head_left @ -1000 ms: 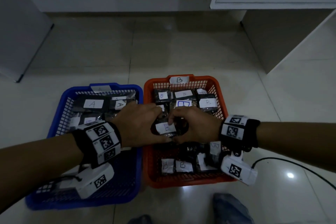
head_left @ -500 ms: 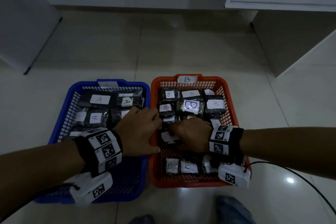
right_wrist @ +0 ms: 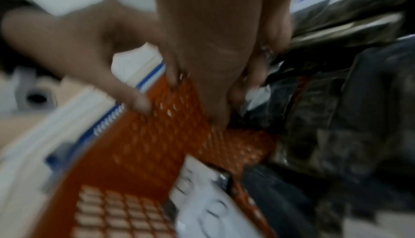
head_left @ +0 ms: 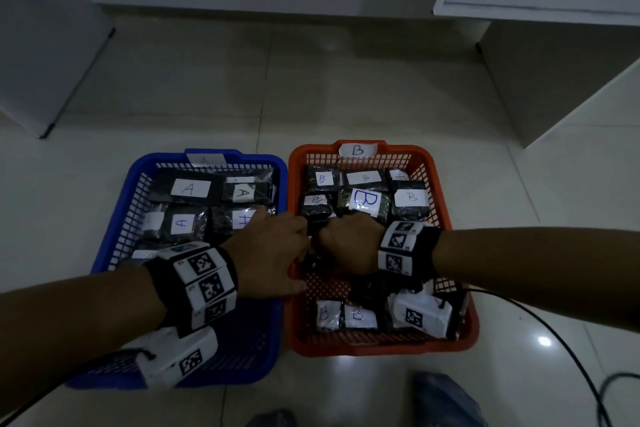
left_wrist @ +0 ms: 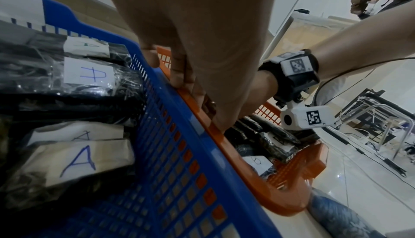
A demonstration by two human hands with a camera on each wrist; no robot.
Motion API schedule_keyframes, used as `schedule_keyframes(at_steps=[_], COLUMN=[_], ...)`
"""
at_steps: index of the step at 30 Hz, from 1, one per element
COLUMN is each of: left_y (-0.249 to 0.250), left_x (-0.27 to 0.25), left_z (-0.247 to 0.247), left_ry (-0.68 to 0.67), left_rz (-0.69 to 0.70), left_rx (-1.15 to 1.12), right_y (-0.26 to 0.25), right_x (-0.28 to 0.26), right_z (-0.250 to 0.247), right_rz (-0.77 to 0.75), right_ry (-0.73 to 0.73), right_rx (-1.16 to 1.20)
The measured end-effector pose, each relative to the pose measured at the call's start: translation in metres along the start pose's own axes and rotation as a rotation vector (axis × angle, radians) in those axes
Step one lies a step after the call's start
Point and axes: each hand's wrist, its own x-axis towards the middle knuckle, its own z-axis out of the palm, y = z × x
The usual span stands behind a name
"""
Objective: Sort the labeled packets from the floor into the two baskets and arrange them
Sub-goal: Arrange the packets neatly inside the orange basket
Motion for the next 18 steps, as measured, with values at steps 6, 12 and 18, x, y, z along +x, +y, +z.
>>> schedule_keyframes(at_steps=[6, 12, 18], left_y=[-0.004, -0.01, -0.002], left_x=[0.001, 0.016, 0.03], left_z=[-0.005, -0.008, -0.002], left_ry=[0.076, 0.078, 0.008], left_rz=[0.0, -0.007, 0.057], left_rx=[-0.009, 0.132, 0.247], right_y=[0.032, 0.087, 0.097], right_x=[-0.023, -0.044, -0.041], right_z=[-0.023, -0.021, -0.011], right_rz=[0.057, 0.19, 0.116], right_ry=[0.033, 0.178, 0.162], right_rx=[0.2, -0.06, 0.0])
